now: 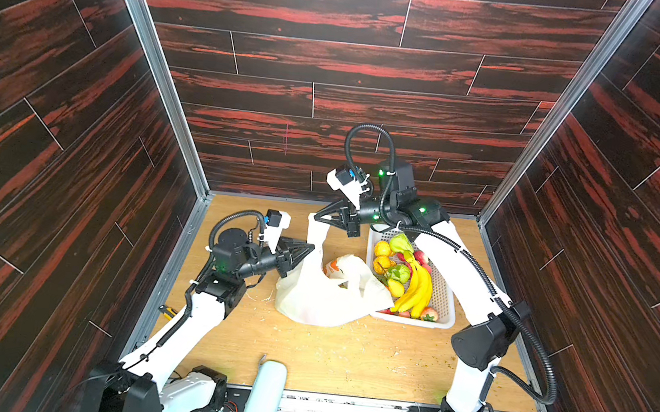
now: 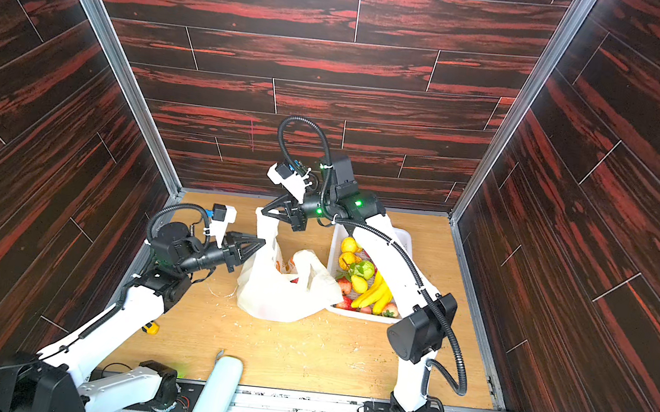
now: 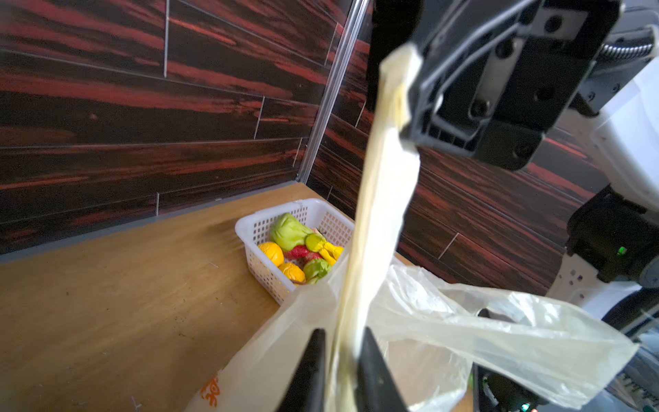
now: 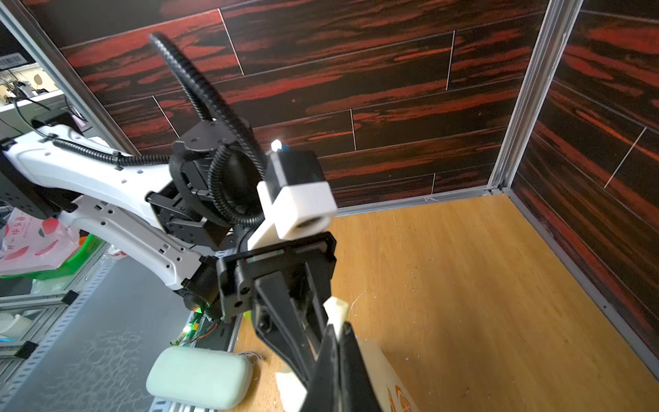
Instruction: Place the fake fruits into the plastic bag and tie a complex knot
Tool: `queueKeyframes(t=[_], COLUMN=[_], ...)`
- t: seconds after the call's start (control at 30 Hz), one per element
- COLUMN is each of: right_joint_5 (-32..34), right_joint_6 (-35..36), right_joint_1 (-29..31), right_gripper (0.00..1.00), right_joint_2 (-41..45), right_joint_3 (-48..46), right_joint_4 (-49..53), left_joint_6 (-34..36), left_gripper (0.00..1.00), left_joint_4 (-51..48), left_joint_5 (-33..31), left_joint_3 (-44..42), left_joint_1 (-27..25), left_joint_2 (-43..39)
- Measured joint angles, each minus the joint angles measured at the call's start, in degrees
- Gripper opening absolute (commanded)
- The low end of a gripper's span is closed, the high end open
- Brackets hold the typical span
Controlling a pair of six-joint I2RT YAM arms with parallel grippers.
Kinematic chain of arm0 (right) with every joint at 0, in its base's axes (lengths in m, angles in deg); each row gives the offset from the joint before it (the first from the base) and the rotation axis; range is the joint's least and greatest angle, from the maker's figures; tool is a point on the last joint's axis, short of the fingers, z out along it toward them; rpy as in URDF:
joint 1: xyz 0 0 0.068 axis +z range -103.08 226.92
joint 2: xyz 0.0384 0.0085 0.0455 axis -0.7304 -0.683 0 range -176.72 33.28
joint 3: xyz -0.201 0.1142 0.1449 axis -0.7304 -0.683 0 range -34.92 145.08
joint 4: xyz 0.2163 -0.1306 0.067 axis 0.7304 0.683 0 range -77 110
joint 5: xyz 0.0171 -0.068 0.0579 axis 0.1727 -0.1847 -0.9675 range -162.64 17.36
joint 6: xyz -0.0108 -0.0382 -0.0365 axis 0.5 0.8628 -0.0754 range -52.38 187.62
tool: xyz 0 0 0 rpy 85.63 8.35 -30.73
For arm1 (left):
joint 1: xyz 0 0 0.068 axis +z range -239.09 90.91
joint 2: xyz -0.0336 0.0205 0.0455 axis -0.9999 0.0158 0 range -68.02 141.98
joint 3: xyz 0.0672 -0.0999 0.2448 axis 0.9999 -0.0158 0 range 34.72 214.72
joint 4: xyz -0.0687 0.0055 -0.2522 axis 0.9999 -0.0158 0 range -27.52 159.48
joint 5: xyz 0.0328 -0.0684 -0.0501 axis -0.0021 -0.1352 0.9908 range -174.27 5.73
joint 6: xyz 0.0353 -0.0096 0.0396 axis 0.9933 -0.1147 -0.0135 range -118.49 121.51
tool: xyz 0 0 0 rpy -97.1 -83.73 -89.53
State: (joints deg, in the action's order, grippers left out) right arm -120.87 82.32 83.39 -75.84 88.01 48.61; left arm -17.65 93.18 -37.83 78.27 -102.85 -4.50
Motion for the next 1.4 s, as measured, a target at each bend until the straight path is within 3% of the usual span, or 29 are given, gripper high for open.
queueKeyframes(t=[0.2,0.53,0.67,0.83,1.03,1.4], right_joint_5=[-2.7,-5.8,-6.3,-6.1,-5.2,-4.1], right_joint_6=[0.4,0.5,0.5,0.2,-1.8,-6.5], right_joint_1=[0.0,0.0,0.1,0.1,-0.2,-2.4], right_gripper=[0.0,0.0,0.0,0.0,0.0,0.0], right_joint_2=[0.0,-0.1,-0.1,-0.2,-0.2,-0.4], right_joint_3=[2.1,2.1,2.1,2.1,2.4,2.4], right_joint_4=[0.9,1.5,1.6,1.7,1.2,-0.7], left_joint_6=[2.2,1.7,-0.8,-3.0,-4.3,-5.9], left_gripper=[0.6,0.67,0.57,0.32,0.19,0.1], left_joint_4=[-2.3,2.1,6.6,10.7,14.2,18.3], left_joint_5=[-1.0,4.2,6.7,9.0,9.8,7.7], left_joint_3=[2.5,8.0,8.2,8.3,6.1,-3.8], left_joint_1=[0.7,0.8,0.7,-0.4,-1.2,-1.2], left_joint_2=[-1.2,4.3,8.2,11.5,12.2,12.2])
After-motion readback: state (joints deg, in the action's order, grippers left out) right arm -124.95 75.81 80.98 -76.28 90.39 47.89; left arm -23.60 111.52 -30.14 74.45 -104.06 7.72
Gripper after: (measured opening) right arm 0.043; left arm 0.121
